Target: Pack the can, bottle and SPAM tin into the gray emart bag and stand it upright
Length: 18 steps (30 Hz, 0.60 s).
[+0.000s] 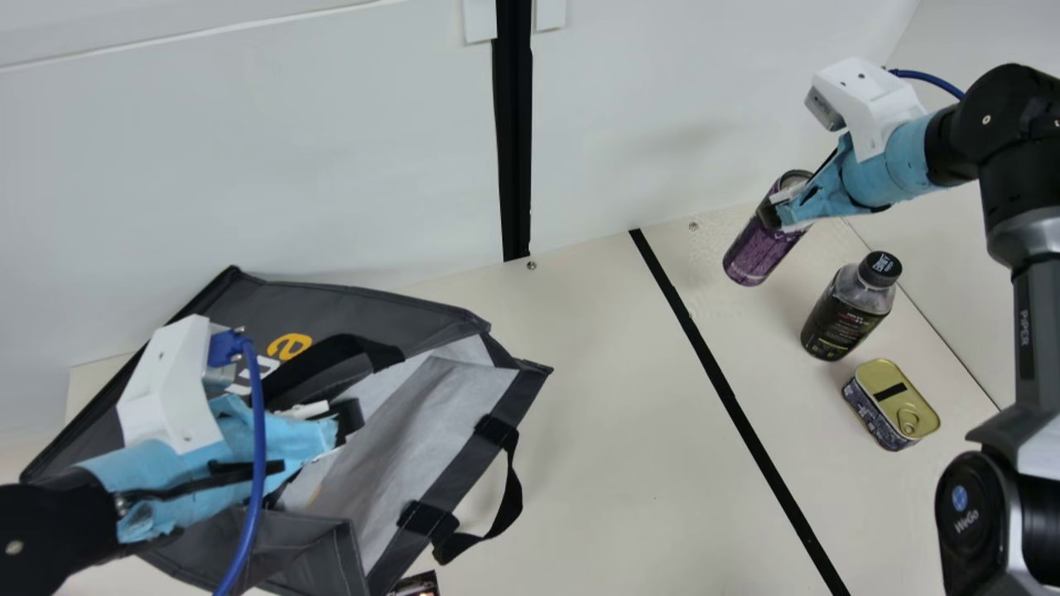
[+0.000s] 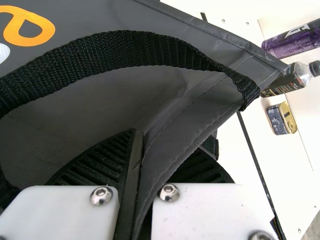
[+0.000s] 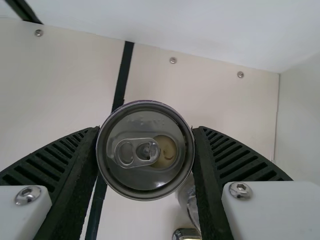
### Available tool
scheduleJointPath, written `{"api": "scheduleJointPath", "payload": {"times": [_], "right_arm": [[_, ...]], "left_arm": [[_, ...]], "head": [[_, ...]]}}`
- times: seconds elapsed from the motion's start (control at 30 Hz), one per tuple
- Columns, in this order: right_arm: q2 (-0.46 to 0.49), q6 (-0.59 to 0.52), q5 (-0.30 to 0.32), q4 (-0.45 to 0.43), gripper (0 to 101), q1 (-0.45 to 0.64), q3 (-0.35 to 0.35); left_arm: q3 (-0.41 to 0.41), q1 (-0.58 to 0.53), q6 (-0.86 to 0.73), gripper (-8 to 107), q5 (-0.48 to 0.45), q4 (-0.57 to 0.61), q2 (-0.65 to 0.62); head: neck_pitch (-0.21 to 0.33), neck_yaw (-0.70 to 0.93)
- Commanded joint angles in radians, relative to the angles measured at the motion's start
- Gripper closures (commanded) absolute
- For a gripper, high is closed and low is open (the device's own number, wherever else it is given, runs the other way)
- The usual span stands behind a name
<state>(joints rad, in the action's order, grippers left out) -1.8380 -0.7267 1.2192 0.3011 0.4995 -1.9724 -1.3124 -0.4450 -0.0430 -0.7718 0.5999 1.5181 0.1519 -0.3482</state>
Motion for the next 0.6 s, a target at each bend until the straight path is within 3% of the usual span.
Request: {"api": "scheduleJointPath", "payload": {"times": [0.0,0.57], "right_arm": [[0.017,-0.021,0.001,0.008,101,-0.003,0.029],[0.170,-0.187,0.001,0.083,101,-0.037,0.233]], "left_arm": [[0.000,0.000,0.000,107,0.000,0.000,0.000],[0.000,0.000,0.000,107,0.000,0.000,0.000]], "head": [[0.023,-0.001],[0.023,-0.001]]}}
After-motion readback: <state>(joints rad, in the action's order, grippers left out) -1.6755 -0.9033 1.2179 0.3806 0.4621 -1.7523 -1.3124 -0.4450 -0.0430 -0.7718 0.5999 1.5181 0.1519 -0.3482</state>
